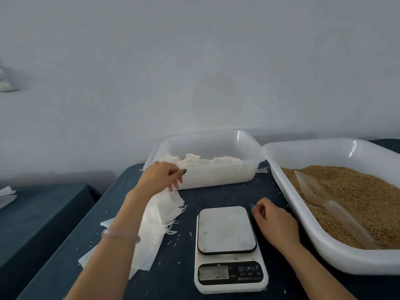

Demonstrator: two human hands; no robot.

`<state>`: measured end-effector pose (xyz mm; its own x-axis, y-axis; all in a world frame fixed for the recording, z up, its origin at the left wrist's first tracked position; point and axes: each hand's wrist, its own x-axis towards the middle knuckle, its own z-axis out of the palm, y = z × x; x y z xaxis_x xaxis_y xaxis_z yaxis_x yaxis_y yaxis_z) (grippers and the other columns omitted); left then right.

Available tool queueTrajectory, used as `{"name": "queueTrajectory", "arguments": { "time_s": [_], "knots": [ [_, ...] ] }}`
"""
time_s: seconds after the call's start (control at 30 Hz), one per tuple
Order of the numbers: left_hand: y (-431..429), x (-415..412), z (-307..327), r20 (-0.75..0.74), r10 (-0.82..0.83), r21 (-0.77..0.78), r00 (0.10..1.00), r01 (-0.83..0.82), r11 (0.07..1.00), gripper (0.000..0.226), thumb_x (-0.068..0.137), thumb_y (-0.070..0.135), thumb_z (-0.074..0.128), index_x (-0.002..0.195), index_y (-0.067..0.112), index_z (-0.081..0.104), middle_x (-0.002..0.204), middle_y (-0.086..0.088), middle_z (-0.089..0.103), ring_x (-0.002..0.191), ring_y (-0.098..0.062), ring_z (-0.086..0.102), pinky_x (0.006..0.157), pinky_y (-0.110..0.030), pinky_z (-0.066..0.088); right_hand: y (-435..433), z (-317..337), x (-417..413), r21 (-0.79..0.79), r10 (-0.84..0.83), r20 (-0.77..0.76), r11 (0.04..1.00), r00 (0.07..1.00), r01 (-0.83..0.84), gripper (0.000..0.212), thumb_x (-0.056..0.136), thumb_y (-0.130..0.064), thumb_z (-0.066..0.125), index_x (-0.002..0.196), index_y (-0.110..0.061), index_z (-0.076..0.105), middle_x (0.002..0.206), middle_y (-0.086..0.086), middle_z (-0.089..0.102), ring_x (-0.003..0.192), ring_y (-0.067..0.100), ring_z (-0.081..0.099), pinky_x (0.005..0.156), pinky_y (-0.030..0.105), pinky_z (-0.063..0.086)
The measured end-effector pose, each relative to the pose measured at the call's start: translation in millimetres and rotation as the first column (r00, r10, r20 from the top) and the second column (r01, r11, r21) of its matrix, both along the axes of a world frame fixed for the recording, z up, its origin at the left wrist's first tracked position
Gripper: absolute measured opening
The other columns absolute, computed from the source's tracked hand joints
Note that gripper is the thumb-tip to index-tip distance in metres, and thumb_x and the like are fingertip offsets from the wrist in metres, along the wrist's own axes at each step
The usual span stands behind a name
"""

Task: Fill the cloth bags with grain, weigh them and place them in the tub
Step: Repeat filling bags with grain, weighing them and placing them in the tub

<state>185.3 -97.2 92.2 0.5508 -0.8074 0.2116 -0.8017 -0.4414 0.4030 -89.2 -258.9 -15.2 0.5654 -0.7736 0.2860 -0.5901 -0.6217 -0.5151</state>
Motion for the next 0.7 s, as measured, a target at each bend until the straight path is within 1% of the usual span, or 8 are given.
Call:
{"name": "queueTrajectory", "arguments": {
  "time_s": [0.1, 0.2, 0.3, 0.4, 0.5, 0.53, 0.6, 0.7],
  "knots": [
    [43, 13, -15, -0.097, 0.103, 0.241, 0.99, -0.077, 0.968, 0.017, 0.082, 0.047, 0.069, 0.078, 0.031, 0.07, 0.072, 0.02, 0.072, 0.068, -0.004, 0.07, 0.074, -0.034, 0.059, 1, 0, 0, -0.02, -0.004, -0.004, 1.0, 1.0, 0.004, 0.022, 0.098, -0.046, 0.046, 0.084, -0.029, 0.047, 0.063, -0.01, 0.058, 0.055, 0.002, 0.054, 0.045, 0.022, 0.031],
    [68, 8, -34, -0.119, 0.111, 0.388, 0.987, -0.057, 0.92, 0.026, 0.071, 0.058, 0.078, 0.086, 0.039, 0.069, 0.085, 0.022, 0.071, 0.085, -0.001, 0.066, 0.082, -0.026, 0.054, 1, 0, -1, -0.024, -0.008, 0.005, 1.0, 1.0, 0.008, 0.022, 0.098, -0.046, 0.047, 0.083, -0.029, 0.047, 0.062, -0.01, 0.057, 0.053, 0.001, 0.053, 0.044, 0.022, 0.029],
    [80, -3, -48, -0.256, 0.063, 0.377, 0.964, 0.039, 0.926, 0.04, 0.07, 0.048, 0.085, 0.104, 0.042, 0.063, 0.103, 0.015, 0.063, 0.097, -0.002, 0.06, 0.088, -0.019, 0.047, 1, -1, -1, -0.027, -0.006, 0.005, 1.0, 1.0, 0.006, 0.023, 0.098, -0.046, 0.047, 0.082, -0.029, 0.046, 0.06, -0.009, 0.057, 0.052, 0.002, 0.053, 0.043, 0.021, 0.028],
    [89, -3, -52, -0.37, 0.037, 0.356, 0.928, 0.105, 0.928, 0.054, 0.072, 0.026, 0.087, 0.117, 0.039, 0.059, 0.107, 0.009, 0.061, 0.103, -0.004, 0.057, 0.082, -0.011, 0.044, 0, -2, -1, -0.019, -0.002, 0.014, 1.0, 1.0, 0.002, 0.024, 0.098, -0.046, 0.048, 0.082, -0.029, 0.046, 0.06, -0.008, 0.057, 0.051, 0.003, 0.053, 0.043, 0.021, 0.028],
    [90, -2, -52, -0.38, 0.028, 0.253, 0.924, 0.075, 0.965, 0.039, 0.074, 0.015, 0.085, 0.102, 0.037, 0.069, 0.093, 0.006, 0.071, 0.092, -0.01, 0.066, 0.085, -0.02, 0.052, -1, -4, -1, -0.021, -0.001, 0.023, 1.0, 1.0, 0.001, 0.024, 0.098, -0.046, 0.048, 0.081, -0.029, 0.046, 0.06, -0.007, 0.057, 0.052, 0.003, 0.054, 0.044, 0.022, 0.032],
    [89, -2, -51, -0.378, 0.026, 0.228, 0.926, 0.066, 0.971, 0.031, 0.075, 0.018, 0.085, 0.095, 0.036, 0.072, 0.089, 0.007, 0.073, 0.088, -0.007, 0.068, 0.085, -0.023, 0.053, -1, -4, -1, -0.021, -0.002, 0.022, 1.0, 1.0, 0.002, 0.023, 0.098, -0.045, 0.048, 0.081, -0.03, 0.046, 0.06, -0.008, 0.058, 0.052, 0.003, 0.054, 0.044, 0.021, 0.033],
    [88, -3, -50, -0.363, 0.038, 0.189, 0.931, 0.034, 0.981, 0.018, 0.077, 0.025, 0.084, 0.085, 0.038, 0.075, 0.086, 0.015, 0.075, 0.083, 0.0, 0.069, 0.081, -0.019, 0.049, -2, -5, 0, -0.022, -0.004, 0.018, 1.0, 1.0, 0.004, 0.021, 0.098, -0.045, 0.049, 0.082, -0.031, 0.047, 0.061, -0.008, 0.058, 0.052, 0.002, 0.055, 0.044, 0.021, 0.036],
    [86, -4, -49, -0.311, 0.129, 0.11, 0.942, -0.099, 0.989, 0.01, 0.079, 0.037, 0.081, 0.077, 0.045, 0.076, 0.084, 0.023, 0.073, 0.083, 0.002, 0.066, 0.074, -0.016, 0.045, -2, -7, 0, -0.03, -0.001, 0.015, 1.0, 1.0, 0.001, 0.02, 0.097, -0.045, 0.05, 0.083, -0.031, 0.047, 0.061, -0.008, 0.058, 0.052, 0.003, 0.055, 0.045, 0.021, 0.039]
  ]
}}
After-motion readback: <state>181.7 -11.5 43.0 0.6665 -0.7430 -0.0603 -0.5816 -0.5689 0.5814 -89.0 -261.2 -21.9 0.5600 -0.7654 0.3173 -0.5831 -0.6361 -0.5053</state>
